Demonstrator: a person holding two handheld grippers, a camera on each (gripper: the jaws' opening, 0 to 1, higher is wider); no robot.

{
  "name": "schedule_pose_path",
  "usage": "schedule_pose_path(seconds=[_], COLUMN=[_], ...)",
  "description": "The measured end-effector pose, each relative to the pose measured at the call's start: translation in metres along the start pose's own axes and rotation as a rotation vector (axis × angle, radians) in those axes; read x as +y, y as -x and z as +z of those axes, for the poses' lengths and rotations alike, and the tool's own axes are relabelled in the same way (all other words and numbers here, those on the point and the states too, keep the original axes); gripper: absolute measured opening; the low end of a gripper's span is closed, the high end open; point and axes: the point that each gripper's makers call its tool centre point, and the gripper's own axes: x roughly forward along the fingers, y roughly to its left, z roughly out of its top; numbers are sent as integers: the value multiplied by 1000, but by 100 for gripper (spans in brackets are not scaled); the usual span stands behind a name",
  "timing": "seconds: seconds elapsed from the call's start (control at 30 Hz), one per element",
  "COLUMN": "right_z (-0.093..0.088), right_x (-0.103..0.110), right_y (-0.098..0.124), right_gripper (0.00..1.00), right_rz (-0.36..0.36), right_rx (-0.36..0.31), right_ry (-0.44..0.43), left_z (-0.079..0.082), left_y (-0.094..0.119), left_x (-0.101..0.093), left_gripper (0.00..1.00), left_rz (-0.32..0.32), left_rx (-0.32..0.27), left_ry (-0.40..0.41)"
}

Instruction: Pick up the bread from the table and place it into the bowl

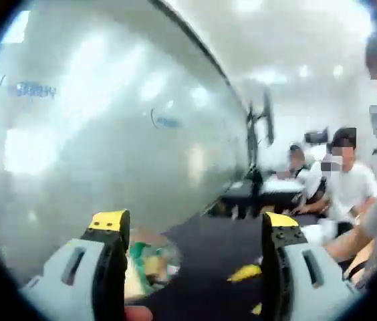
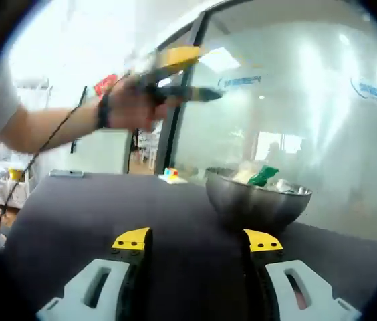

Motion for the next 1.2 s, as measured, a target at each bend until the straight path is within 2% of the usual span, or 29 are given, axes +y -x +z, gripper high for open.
schedule_pose_path(seconds=[0.07, 0.1, 0.17, 0.23, 0.3, 0.37, 0.4, 0.43, 0.5, 0.53, 0.57, 0.6, 0.63, 0.77, 0.87, 0.9, 0.93, 0.97, 1.0, 1.03, 1.07, 1.13, 1.17, 1.2], right_z=[12, 20, 14, 3, -17, -31, -38, -40, -44, -47, -50, -54, -58, -66, -67, -62, -57, -50, -43, -41, -44, -60, -66, -70], right_x=[-4, -8, -13, -22, -39, -43, -50, -53, -47, -43, -41, -39, -39, -38, -49, -52, -52, -41, -30, -22, -14, -11, -6, 1], right_y=[5, 8, 14, 15, 14, 13, 12, 13, 13, 14, 14, 14, 14, 10, 15, 19, 24, 30, 37, 46, 58, 82, 94, 104], right_gripper=[55, 55, 51, 43, 34, 26, 25, 25, 25, 25, 25, 25, 25, 25, 24, 23, 23, 23, 24, 25, 25, 25, 25, 25], right_rz=[27, 19, 5, -10, -60, -82, -99, -101, -50, -30, -28, -29, -36, -87, -138, -189, -223, -193, -144, -128, -133, -135, -126, -127], right_rx=[-76, -140, -132, -124, -61, -24, -1, -8, -12, 2, 18, 41, 60, 123, 139, 119, 99, 69, 52, 65, 107, 214, 240, 239], right_ry=[4, 35, 46, 10, -29, -43, -54, -66, -135, -154, -138, -126, -115, -53, -57, -135, -254, -328, -326, -278, -190, -31, 7, -8], left_z=[-36, -49, -68, -95, -121, -136, -145, -153, -165, -174, -178, -178, -176, -179, -183, -184, -184, -183, -183, -183, -184, -187, -190, -191], left_y=[19, 25, 32, 33, 29, 24, 20, 14, 3, 1, 1, 2, 4, 8, 9, 10, 11, 12, 12, 12, 12, 15, 13, 13], left_x=[1, 1, -2, -2, 2, 11, 20, 20, 27, 22, 19, 16, 13, 2, 0, 1, -4, -7, -9, -12, -14, -21, -21, -23], left_gripper=[64, 54, 45, 44, 44, 40, 33, 28, 21, 21, 21, 21, 21, 18, 11, 8, 3, 0, 0, 0, 0, 0, 0, 0], left_rz=[51, 78, 94, 97, 88, 119, 156, 169, 161, 143, 129, 121, 95, 59, 47, 42, 19, 9, 4, -1, -9, -18, -23, -36], left_rx=[17, 13, -7, 33, 66, 76, 97, 124, 140, 182, 219, 221, 196, 217, 240, 246, 251, 248, 246, 250, 256, 273, 281, 286], left_ry=[-7, -62, -63, -24, 48, 44, -4, -37, -15, -45, -111, -154, -177, -124, -120, -119, -109, -100, -95, -86, -81, -98, -110, -119])
